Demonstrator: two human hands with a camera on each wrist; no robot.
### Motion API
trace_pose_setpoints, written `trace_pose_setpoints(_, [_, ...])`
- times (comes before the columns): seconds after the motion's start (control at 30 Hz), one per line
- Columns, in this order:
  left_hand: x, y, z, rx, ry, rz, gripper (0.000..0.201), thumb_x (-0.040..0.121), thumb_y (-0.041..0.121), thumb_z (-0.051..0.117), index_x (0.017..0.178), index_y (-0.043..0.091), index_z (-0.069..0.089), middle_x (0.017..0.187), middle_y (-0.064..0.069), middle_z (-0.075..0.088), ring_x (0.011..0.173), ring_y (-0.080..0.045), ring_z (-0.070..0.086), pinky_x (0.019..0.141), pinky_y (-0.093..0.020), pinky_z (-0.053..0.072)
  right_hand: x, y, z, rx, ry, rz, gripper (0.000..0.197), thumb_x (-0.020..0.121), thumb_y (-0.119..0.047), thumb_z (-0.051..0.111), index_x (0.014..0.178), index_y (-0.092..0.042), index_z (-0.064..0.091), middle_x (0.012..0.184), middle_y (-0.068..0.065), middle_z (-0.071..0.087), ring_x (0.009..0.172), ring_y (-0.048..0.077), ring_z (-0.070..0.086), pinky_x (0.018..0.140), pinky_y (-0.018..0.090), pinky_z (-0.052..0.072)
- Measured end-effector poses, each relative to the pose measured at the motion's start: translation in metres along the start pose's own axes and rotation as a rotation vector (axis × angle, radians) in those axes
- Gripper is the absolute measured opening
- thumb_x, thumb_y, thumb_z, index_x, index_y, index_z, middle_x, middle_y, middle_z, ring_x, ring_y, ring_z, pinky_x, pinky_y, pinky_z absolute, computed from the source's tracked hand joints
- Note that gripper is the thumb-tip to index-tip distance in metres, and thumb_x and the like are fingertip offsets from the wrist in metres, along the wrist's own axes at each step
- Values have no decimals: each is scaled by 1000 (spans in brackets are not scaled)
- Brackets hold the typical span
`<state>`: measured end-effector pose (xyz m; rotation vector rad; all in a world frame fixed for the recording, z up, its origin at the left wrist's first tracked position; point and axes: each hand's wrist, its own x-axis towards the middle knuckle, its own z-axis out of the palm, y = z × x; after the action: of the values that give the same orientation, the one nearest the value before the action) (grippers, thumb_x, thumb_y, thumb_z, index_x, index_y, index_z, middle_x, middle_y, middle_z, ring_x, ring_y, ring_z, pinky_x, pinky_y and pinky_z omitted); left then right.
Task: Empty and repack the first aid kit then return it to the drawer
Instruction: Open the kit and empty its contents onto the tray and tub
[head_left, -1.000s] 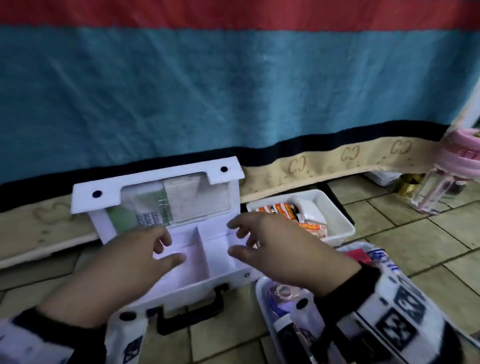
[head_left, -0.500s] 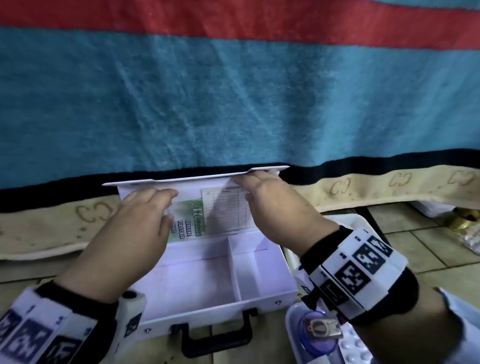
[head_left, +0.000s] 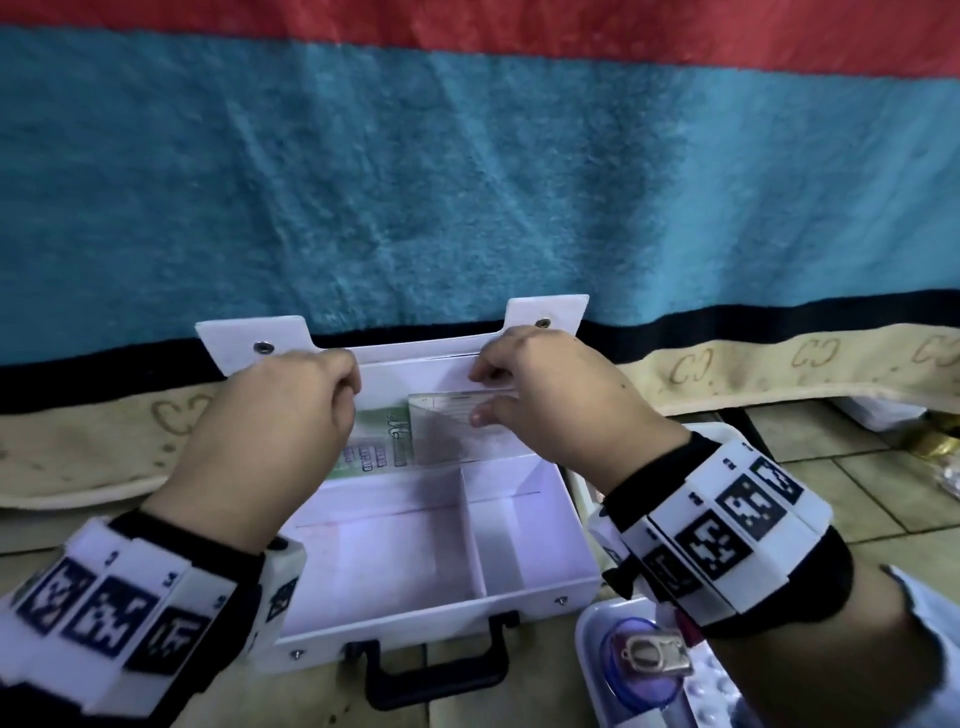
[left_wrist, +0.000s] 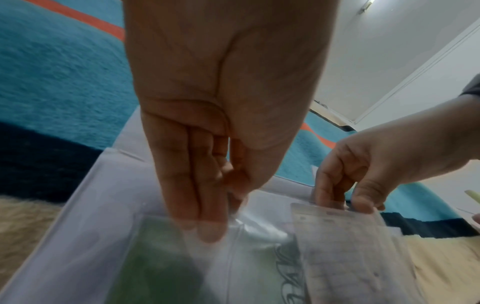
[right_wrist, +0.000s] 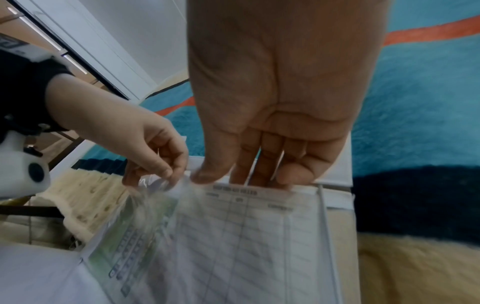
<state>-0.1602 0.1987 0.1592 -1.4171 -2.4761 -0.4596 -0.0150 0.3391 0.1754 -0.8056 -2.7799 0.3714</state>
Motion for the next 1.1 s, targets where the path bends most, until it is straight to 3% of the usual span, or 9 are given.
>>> trace_pose_setpoints(0.13, [3, 2, -2, 104, -36, -5, 15, 90, 30, 47, 81, 23, 57, 68, -2, 64, 70, -32, 59, 59, -34, 44, -1, -7, -5, -126, -73, 59, 39, 74, -46, 73, 109, -32, 62, 111, -3, 64, 109, 18, 54, 75, 27, 41])
trace_pose_setpoints(0.2, [2, 7, -3, 135, -30, -44, 28, 93, 38, 43, 72, 20, 50, 60, -2, 55, 63, -31, 53, 54, -33, 39, -1, -10, -6, -163, -87, 74, 41, 71, -47, 75, 107, -31, 63, 108, -1, 64, 107, 20, 56, 71, 27, 38])
trace_pose_setpoints(0.37, [6, 19, 1, 145, -109, -86, 16, 82, 44, 63, 86, 29, 65, 85, 3, 68, 88, -25, 63, 63, -28, 41, -2, -17, -10, -226, -104, 86, 47, 68, -45, 78, 107, -25, 64, 108, -1, 63, 106, 21, 57, 69, 27, 37])
trace_pose_setpoints(0.5, [9, 25, 7, 214, -170, -59, 9, 83, 35, 63, 88, 28, 64, 90, 0, 67, 90, -27, 64, 62, -28, 40, -4, -17, -9, -225, -72, 78, 18, 82, -18, 64, 100, -19, 63, 112, 1, 60, 105, 24, 58, 70, 29, 37])
trace_pose_setpoints(0.57, [10, 27, 8, 243, -166, -38, 6, 85, 27, 61, 87, 23, 64, 89, -2, 66, 88, -28, 64, 61, -28, 40, -6, -17, -8, -234, -16, 59, 24, 85, -7, 52, 102, -18, 64, 113, 3, 60, 106, 25, 58, 69, 29, 37])
trace_pose_setpoints(0.8, [4, 22, -15, -48, 201, -7, 12, 89, 27, 56, 80, 18, 55, 72, -3, 52, 71, -30, 51, 56, -34, 37, -3, -5, -19, -245, 281, -34, 22, 88, -11, 49, 101, -25, 59, 103, 1, 65, 101, 27, 59, 77, 33, 34])
trace_pose_setpoints(0.97, [1, 39, -28, -238, 317, 106, 5, 89, 17, 56, 89, 12, 54, 85, 0, 39, 84, -27, 46, 72, -35, 35, -21, 7, -43, -14, 478, -75, 13, 87, -18, 53, 92, -23, 64, 94, 2, 67, 93, 28, 61, 81, 41, 48])
trace_pose_setpoints(1.03, [-1, 56, -33, -319, 361, 167, 6, 91, 14, 55, 90, 9, 54, 85, 0, 41, 80, -18, 41, 68, -27, 29, -43, 14, -57, 20, 557, -65, 14, 85, -20, 54, 91, -19, 66, 92, 4, 69, 91, 27, 62, 79, 42, 49])
trace_pose_setpoints(1.1, [-6, 76, -35, -422, 352, 209, 9, 93, 17, 53, 91, 8, 51, 81, -3, 50, 75, -21, 44, 65, -29, 31, -70, 24, -70, 34, 606, -4, 13, 83, -21, 56, 91, -19, 67, 89, 2, 70, 87, 24, 64, 77, 37, 48])
